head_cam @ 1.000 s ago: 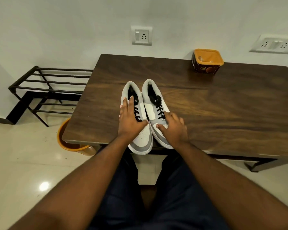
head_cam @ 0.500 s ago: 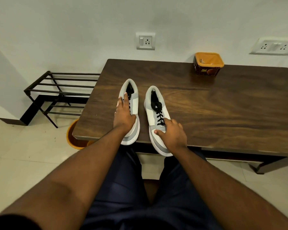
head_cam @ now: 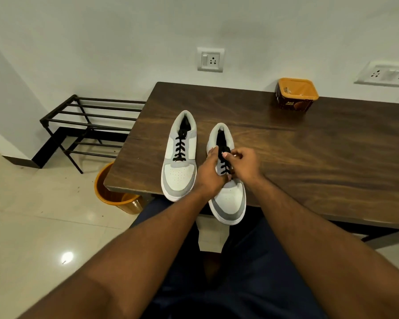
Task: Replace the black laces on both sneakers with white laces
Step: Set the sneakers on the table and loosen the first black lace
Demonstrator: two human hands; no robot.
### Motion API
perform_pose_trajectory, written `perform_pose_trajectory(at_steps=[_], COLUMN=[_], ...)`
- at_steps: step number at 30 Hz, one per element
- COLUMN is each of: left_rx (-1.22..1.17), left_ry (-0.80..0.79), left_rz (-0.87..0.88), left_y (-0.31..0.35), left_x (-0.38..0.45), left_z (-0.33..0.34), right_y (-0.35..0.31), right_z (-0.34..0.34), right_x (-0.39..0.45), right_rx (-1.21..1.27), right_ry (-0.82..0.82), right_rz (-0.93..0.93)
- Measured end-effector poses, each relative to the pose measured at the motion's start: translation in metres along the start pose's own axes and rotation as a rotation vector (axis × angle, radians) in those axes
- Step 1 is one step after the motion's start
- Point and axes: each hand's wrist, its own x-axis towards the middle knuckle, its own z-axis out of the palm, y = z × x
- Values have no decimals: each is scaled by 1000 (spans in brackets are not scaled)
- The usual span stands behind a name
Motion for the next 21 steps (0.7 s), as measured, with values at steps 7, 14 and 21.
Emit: perform_pose_trajectory(at_steps=[7, 14, 21], left_rx=[-283, -382, -937], left_ry=[369, 418, 204], left_rz=[-236, -404, -527], left_y=[10, 35, 43], left_x=[-17, -17, -27], left_z=[2, 4, -6], right_y=[-2, -16, -13], right_z=[20, 13, -3], right_x=[-44, -58, -51], right_rx=[252, 787, 877], right_ry=[66, -104, -246], right_rz=[26, 287, 371])
